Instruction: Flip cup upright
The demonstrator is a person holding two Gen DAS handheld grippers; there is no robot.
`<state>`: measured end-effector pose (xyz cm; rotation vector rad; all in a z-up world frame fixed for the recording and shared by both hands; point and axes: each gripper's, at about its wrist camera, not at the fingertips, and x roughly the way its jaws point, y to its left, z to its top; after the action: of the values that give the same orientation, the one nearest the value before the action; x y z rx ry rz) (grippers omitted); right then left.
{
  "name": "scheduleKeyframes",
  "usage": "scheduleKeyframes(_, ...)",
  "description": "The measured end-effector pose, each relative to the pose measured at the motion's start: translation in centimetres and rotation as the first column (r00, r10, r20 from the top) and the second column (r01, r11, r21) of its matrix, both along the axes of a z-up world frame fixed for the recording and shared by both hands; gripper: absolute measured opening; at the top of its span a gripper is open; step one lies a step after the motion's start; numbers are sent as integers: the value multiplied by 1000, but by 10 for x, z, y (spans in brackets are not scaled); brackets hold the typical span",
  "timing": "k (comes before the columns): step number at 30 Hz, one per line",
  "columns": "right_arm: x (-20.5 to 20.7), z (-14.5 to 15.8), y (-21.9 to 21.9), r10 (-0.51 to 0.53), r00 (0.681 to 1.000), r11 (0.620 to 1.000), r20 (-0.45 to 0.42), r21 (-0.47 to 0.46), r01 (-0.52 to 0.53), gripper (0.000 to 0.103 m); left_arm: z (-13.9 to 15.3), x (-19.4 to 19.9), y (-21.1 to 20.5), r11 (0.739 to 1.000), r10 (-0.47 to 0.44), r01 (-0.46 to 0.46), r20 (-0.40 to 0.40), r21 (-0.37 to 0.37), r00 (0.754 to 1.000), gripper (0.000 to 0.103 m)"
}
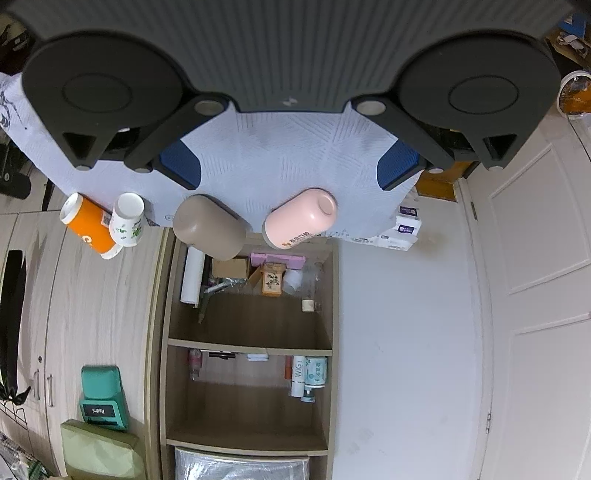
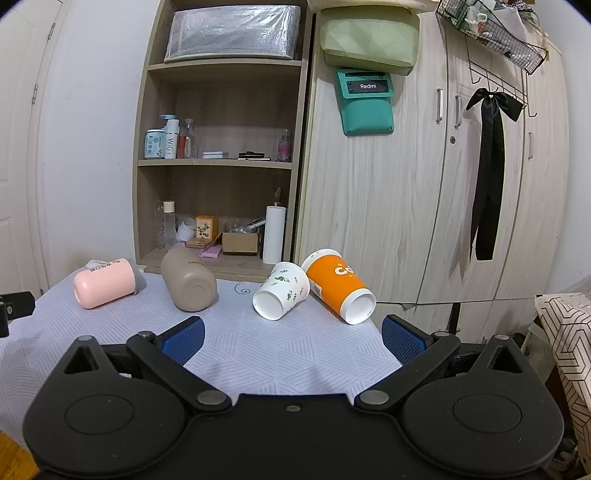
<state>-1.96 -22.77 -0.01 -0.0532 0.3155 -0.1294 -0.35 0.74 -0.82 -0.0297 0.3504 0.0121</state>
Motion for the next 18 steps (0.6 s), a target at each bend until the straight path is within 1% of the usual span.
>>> scheduleKeyframes(14, 0, -3, -2, -5, 1000, 1000, -11, -6, 5, 103, -4, 2, -2, 1000, -6, 7, -26, 31, 1000, 103)
scheduleKeyframes(18, 1, -3, -4, 8, 1000, 1000, -19, 7, -8, 103, -5, 5, -2, 999, -9, 11, -44, 39, 999, 103)
